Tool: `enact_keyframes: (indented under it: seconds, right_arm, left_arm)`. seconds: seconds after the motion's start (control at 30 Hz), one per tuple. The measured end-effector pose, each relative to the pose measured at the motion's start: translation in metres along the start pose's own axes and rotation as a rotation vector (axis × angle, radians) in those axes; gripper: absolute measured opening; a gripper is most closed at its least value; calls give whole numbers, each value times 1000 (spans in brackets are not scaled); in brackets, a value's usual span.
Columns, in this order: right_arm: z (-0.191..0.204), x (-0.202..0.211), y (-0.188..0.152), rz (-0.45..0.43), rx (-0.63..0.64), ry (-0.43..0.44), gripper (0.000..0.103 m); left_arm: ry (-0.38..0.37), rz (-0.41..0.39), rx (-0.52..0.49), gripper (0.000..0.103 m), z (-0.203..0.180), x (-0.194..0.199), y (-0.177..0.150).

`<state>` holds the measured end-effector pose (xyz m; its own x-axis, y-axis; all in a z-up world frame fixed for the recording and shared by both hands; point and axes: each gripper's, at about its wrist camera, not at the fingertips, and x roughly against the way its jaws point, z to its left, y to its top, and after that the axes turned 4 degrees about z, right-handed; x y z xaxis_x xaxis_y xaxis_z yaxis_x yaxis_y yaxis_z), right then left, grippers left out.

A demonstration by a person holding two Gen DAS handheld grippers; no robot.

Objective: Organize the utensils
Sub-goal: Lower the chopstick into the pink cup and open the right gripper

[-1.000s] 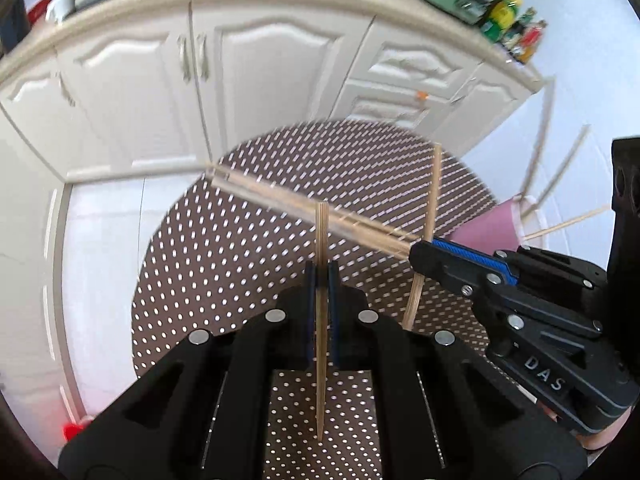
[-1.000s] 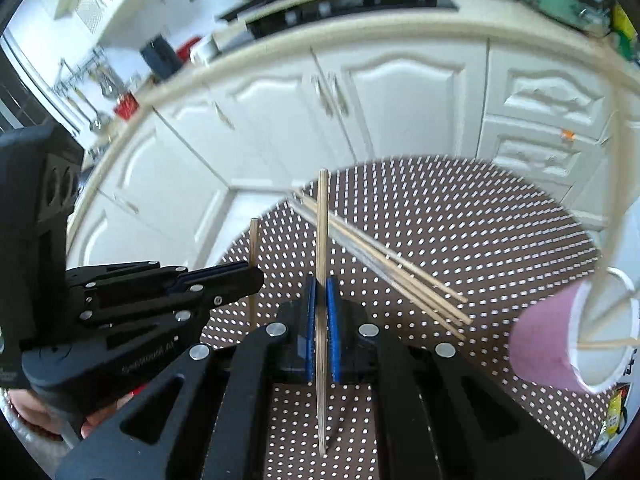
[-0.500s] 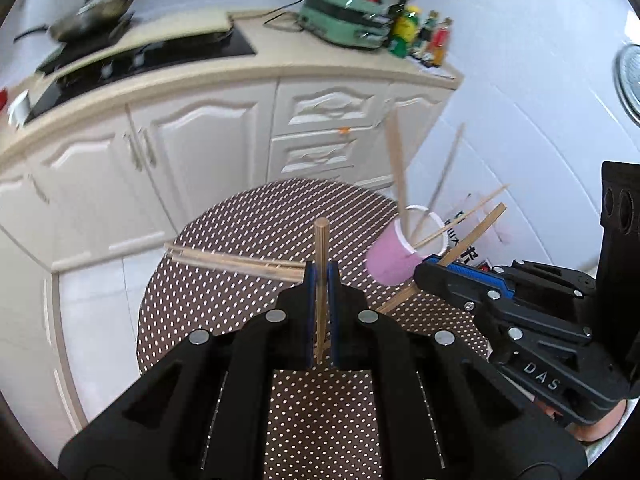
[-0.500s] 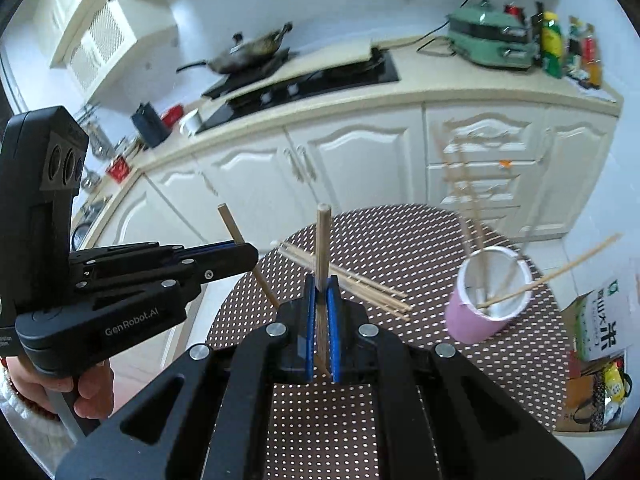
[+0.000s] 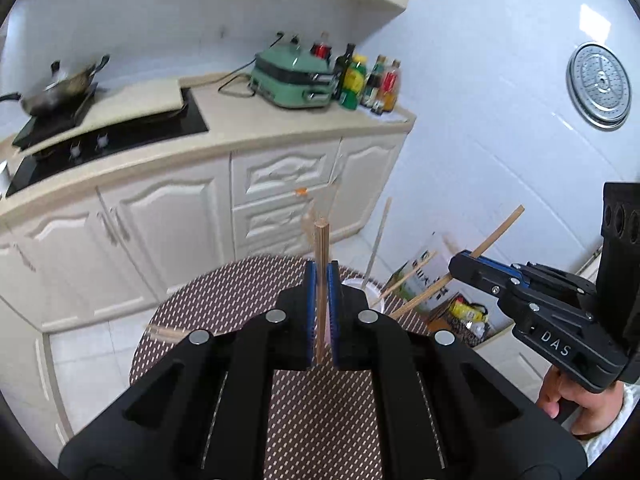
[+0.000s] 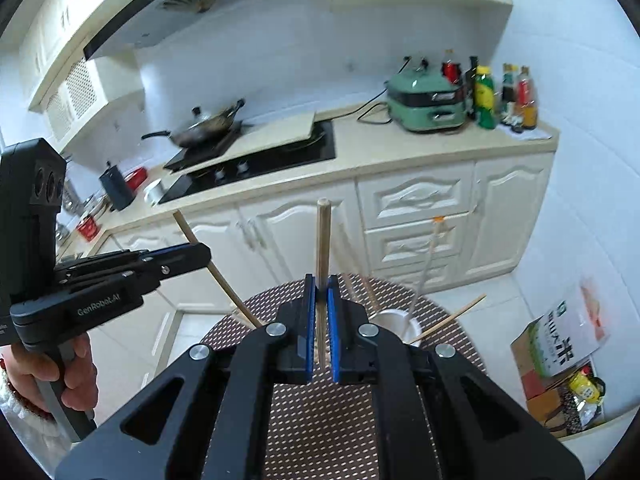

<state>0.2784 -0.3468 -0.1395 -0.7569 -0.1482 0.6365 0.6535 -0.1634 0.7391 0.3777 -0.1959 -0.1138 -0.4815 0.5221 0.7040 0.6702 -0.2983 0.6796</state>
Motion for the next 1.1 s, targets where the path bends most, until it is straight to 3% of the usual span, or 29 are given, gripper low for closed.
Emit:
enact_keyframes:
  seconds: [0.43,0.7,1.1]
  right_arm:
    - [-41,-2,8,-32,-35,-106,5]
    - [-53,-17,-6,-9,-42,-144,5]
    - [-38,-24,-33,20,24,-163,5]
  left_arm:
    - [-24,-58,25,6,-24,-43,30]
    - [-21,12,24,6,-30,-89,12]
    - [-11,97,39,6,-23,-108,-21]
